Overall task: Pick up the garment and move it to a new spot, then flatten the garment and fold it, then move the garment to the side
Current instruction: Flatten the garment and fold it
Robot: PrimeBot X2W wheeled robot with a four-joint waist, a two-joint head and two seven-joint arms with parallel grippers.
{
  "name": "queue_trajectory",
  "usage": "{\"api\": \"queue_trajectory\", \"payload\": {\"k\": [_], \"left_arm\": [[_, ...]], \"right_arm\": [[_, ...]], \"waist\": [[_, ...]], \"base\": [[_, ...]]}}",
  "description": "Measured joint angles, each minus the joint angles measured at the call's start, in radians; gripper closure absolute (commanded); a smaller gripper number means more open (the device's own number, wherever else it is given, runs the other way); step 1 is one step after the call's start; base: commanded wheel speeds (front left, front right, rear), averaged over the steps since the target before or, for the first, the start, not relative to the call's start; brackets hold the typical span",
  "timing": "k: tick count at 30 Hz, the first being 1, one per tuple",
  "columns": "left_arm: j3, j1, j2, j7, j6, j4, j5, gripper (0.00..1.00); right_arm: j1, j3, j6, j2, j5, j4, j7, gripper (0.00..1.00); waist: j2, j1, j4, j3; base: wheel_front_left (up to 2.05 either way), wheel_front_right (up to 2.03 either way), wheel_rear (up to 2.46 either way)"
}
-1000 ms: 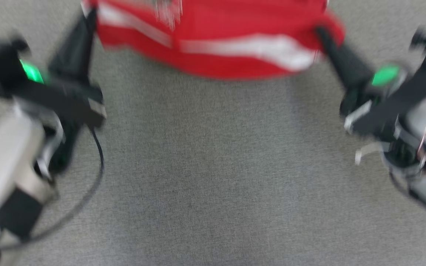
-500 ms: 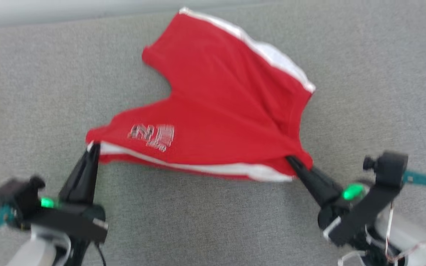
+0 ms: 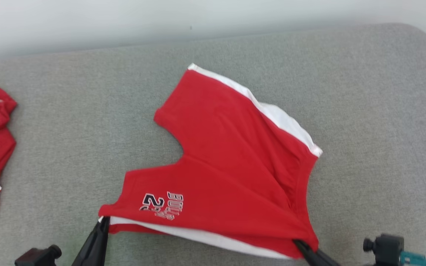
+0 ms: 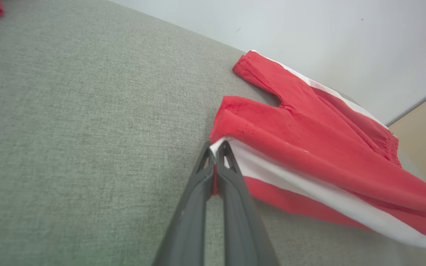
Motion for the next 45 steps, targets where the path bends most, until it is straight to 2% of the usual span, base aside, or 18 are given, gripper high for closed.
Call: {"api": "queue_trajectory", "payload": {"k": [6, 10, 15, 21, 30, 37, 45], "left_arm": [[0.019, 0.025, -0.008, 0.0, -0.013, -0.009, 0.025, 1.0], [0.01, 0.003, 0.013, 0.003, -0.017, -0.033, 0.053, 1.0], [-0.03, -0.145, 0.071, 0.077, -0.025, -0.061, 0.096, 1.0], [-0.095, -0.413, 0.124, 0.206, -0.033, -0.044, 0.109, 1.0], [-0.228, -0.787, 0.179, 0.349, -0.039, 0.107, 0.067, 1.0], [-0.334, -0.998, 0.183, 0.358, -0.039, 0.298, 0.068, 1.0], [-0.455, -1.09, 0.167, 0.313, -0.039, 0.479, 0.046, 1.0]], "right_arm": [[0.063, -0.02, 0.0, 0.009, -0.015, -0.025, 0.0, 1.0], [0.06, -0.049, 0.0, 0.024, -0.025, -0.053, 0.0, 1.0], [0.023, -0.08, 0.0, 0.034, -0.028, -0.07, 0.0, 1.0], [-0.084, -0.103, 0.0, 0.049, -0.027, -0.075, 0.002, 1.0], [-0.311, -0.119, 0.0, 0.144, -0.009, 0.036, 0.003, 1.0], [-0.467, -0.108, 0.0, 0.209, -0.041, 0.169, 0.002, 1.0], [-0.575, -0.081, 0.0, 0.271, -0.092, 0.3, 0.002, 1.0]], "waist": [[0.0001, 0.0, 0.008, -0.019], [0.0001, 0.0001, -0.001, -0.017], [0.0002, 0.0002, -0.014, -0.004], [0.0003, 0.0003, -0.052, 0.022], [0.0003, 0.0004, -0.143, 0.094], [0.0003, 0.0004, -0.21, 0.172], [0.0004, 0.0005, -0.27, 0.238]], "base": [[0.0, 0.0, 0.0], [0.0, 0.0, 0.0], [0.0, 0.0, 0.0], [0.0, 0.0, 0.0], [0.0, 0.0, 0.0], [0.0, 0.0, 0.0], [0.0, 0.0, 0.0]]}}
